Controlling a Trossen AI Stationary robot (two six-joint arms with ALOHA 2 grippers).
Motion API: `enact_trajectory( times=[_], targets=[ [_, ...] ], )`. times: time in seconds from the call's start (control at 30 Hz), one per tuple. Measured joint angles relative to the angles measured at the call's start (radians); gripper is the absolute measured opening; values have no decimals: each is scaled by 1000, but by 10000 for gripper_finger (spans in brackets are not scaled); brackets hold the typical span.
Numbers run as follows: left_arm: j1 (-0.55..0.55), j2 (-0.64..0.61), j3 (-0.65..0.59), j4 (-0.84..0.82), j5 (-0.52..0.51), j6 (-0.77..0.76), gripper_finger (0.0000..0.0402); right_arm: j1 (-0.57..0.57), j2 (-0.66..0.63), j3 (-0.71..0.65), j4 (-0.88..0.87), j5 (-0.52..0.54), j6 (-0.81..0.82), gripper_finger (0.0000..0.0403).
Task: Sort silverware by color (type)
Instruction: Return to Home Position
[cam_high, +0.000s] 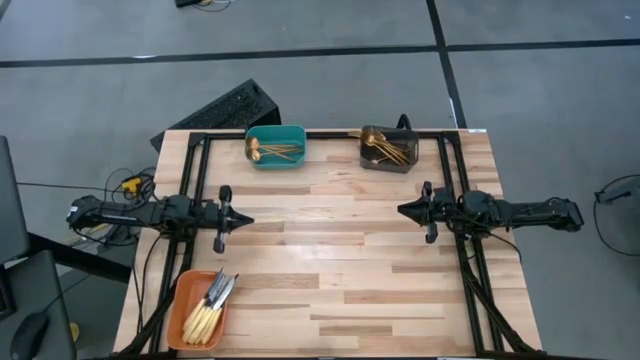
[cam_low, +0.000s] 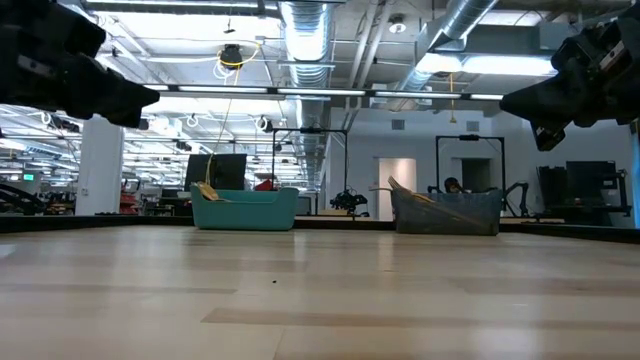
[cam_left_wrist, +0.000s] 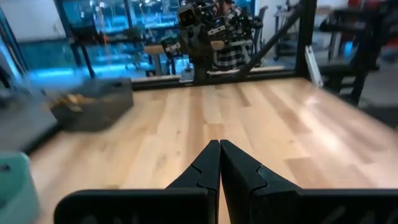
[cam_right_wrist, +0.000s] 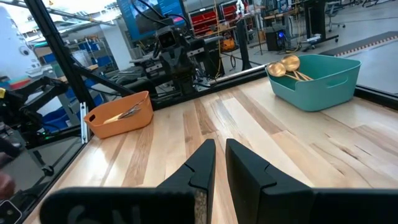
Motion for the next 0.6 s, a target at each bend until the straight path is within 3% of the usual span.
enact_trajectory(
  times=[0.17, 0.6],
  targets=[
    [0, -2, 0, 0, 0, 113, 0, 0, 0, 0, 0, 0, 0, 65],
    [0, -2, 0, 0, -1, 53, 0, 0, 0, 0, 0, 0, 1, 65]
  ],
)
